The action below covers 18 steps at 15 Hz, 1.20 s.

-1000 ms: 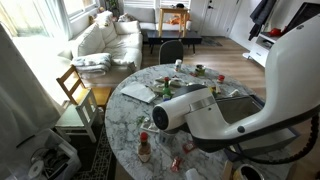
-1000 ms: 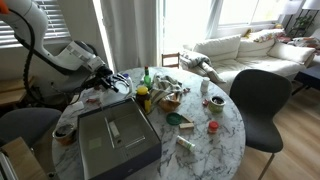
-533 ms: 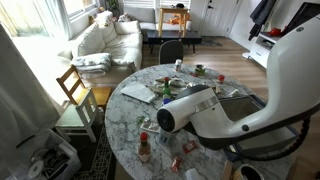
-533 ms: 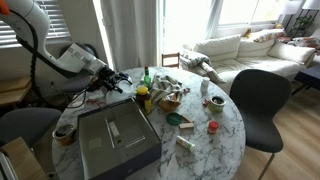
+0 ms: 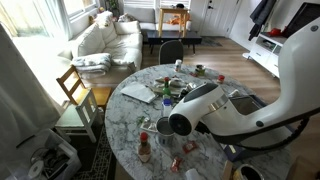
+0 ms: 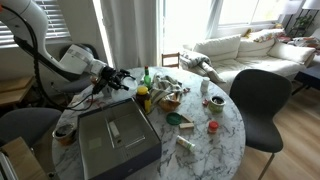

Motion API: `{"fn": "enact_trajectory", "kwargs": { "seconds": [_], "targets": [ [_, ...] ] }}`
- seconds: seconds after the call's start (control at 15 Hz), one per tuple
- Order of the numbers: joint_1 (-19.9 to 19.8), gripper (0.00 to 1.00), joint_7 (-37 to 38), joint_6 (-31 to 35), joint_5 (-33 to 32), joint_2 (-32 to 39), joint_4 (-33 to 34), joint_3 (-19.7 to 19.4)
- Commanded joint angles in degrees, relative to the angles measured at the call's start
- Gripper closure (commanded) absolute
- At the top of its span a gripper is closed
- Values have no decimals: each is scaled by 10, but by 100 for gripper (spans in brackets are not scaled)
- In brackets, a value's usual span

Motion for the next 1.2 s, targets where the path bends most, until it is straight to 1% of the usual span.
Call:
{"fn": "enact_trajectory", "kwargs": {
  "seconds": [0.0,0.13,0.27,0.33,0.53,0.73,1.0,1.13],
  "targets": [
    [-27,29,16,59,-87,-32,-54,14],
    [-37,29,9,90,-131,-40,-71,17],
    [-48,29,4,114,-161,-49,-86,20],
    [-51,29,8,116,-171,-53,-91,21],
    [-56,29,53,102,-197,-65,-99,24],
    [-62,29,82,118,-240,-75,-105,29],
    [-70,29,57,170,-293,-85,-126,36],
    [-73,29,49,181,-311,-89,-138,36]
  ]
}}
